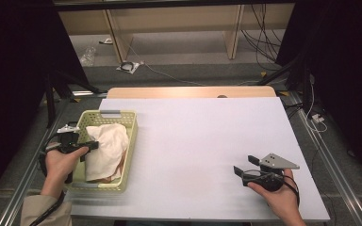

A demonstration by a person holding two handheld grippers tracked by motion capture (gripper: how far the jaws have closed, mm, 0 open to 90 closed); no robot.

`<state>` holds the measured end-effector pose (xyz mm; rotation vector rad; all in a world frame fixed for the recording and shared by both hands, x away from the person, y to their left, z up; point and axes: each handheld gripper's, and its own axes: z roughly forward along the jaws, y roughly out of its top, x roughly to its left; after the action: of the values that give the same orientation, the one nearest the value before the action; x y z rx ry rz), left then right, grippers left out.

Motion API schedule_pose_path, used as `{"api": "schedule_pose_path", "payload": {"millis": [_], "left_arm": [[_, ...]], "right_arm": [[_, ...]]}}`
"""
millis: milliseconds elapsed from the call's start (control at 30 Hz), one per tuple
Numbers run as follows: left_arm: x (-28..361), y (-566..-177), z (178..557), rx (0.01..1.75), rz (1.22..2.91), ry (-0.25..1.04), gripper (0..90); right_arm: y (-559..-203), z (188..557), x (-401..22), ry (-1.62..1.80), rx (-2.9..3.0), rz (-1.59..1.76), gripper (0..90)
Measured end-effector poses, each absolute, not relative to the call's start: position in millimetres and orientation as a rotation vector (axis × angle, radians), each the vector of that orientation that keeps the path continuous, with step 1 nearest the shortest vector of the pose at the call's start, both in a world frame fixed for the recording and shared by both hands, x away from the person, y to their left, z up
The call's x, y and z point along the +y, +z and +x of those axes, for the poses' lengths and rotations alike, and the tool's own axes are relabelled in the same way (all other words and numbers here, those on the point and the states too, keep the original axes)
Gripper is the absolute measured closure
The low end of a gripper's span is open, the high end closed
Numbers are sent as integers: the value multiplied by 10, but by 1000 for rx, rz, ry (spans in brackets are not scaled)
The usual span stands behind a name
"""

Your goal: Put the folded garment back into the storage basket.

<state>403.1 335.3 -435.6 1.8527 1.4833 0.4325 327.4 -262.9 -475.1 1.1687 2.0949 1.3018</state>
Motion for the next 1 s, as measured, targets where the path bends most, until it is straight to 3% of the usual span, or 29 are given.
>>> {"api": "schedule_pose_path", "payload": {"millis": [1000], "left_arm": [[3384,-4443,4117,1547,1881,471,812]], "right_arm": [[-4752,3276,-2629,1299,2094,1169,278]]}}
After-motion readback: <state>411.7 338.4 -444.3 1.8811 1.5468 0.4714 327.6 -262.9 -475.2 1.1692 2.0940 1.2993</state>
